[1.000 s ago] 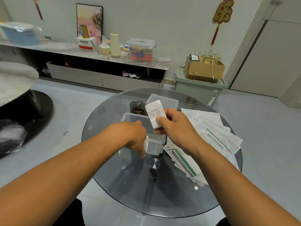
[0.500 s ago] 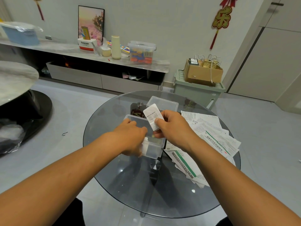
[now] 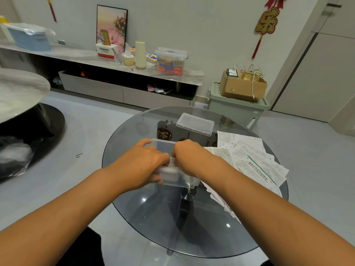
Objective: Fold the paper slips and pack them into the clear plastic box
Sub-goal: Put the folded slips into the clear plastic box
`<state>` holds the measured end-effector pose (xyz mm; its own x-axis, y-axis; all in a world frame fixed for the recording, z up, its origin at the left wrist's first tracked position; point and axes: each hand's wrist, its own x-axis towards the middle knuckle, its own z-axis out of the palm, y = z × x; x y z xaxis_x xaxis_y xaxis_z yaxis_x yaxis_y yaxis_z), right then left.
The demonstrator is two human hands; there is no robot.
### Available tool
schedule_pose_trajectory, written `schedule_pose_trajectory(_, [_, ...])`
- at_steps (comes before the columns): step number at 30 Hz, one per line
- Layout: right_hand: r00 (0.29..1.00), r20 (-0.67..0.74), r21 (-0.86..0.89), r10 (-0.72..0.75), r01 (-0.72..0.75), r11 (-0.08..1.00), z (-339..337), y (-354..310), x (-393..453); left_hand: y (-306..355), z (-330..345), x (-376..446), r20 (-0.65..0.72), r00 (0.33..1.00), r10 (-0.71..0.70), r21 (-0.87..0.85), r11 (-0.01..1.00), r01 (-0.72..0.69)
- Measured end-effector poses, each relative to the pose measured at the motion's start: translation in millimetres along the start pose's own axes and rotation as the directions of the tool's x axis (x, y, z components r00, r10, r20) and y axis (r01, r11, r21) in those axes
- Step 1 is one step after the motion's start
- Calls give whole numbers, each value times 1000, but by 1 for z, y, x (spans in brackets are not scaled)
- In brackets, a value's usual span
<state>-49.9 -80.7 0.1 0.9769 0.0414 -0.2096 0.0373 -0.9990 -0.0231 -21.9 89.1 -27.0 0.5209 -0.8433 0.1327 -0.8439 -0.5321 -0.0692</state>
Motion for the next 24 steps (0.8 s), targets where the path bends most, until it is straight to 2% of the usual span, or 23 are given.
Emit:
schedule_pose_trajectory(3, [984, 158, 17, -81, 79, 997, -7, 0, 7, -4, 8, -7, -137, 990, 40, -68, 996, -50])
schedule_pose_trajectory(6, [950, 282, 167, -133, 88, 982, -13, 2, 10, -4, 11, -10, -176, 984, 22, -53, 998, -31])
schedule_pose_trajectory(8, [945, 297, 312, -134, 36, 949, -15, 5, 11, -4, 13, -9, -165, 986, -12, -42, 999, 5])
schedule_pose_trajectory(11, [936, 344, 522, -67, -132, 842, -22, 8, 10, -2, 14, -8, -108, 993, -39, -16, 999, 38])
schedule_pose_trajectory(16, [909, 411, 510, 70, -293, 809, -29, 4, 10, -1, 14, -3, -17, 997, -77, 25, 997, 78])
schedule_pose_trajectory(22, [870, 493, 666, 8, -383, 640, -26, -14, 8, -1, 15, 5, 41, 991, -130, 42, 991, 128])
schedule_pose_trajectory(24, [870, 494, 675, -1, -383, 630, -26, -13, 8, -2, 15, 8, 76, 985, -157, 29, 987, 155])
